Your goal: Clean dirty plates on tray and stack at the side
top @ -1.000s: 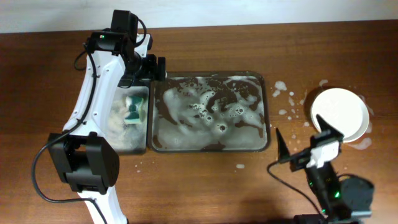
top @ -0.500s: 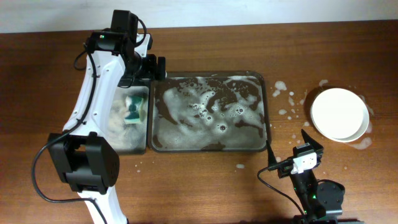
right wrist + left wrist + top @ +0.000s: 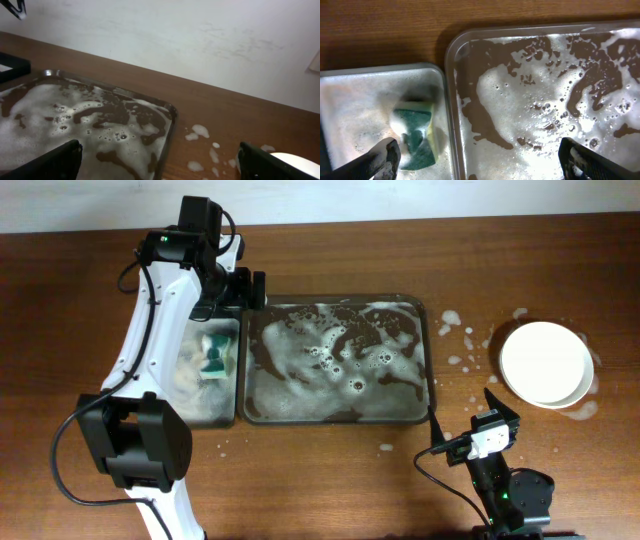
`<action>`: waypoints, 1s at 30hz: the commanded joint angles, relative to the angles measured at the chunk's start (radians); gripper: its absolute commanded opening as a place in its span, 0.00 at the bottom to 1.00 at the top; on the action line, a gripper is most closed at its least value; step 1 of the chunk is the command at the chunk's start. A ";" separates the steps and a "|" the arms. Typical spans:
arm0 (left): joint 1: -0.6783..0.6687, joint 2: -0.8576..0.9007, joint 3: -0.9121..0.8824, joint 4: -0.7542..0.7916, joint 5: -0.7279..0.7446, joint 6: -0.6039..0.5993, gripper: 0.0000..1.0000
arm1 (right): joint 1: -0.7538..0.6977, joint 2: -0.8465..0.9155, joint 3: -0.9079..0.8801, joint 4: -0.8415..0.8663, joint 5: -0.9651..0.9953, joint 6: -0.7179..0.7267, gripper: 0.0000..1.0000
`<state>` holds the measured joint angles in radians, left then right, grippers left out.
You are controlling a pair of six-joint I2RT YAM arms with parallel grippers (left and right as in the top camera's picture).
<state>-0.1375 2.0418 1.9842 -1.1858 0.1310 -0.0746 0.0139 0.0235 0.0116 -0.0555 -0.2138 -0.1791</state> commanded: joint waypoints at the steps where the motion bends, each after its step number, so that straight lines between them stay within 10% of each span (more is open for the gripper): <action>1: 0.001 -0.016 0.008 -0.001 -0.034 0.009 0.99 | 0.007 0.003 -0.006 -0.004 -0.002 0.011 0.98; 8: -0.072 -0.381 -0.089 0.209 -0.159 0.137 0.99 | 0.007 0.003 -0.006 -0.004 -0.002 0.011 0.98; 16: 0.105 -1.276 -1.277 0.944 -0.067 0.136 0.99 | 0.007 0.003 -0.006 -0.004 -0.002 0.011 0.98; 21: 0.167 -1.782 -1.682 0.955 -0.067 0.136 0.99 | 0.007 0.003 -0.006 -0.004 -0.002 0.011 0.98; 30: 0.166 -2.037 -1.975 1.106 -0.063 0.137 0.99 | 0.007 0.003 -0.006 -0.004 -0.002 0.011 0.98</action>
<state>0.0231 0.0185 0.0177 -0.0338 0.0563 0.0460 0.0147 0.0319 0.0109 -0.0536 -0.2138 -0.1791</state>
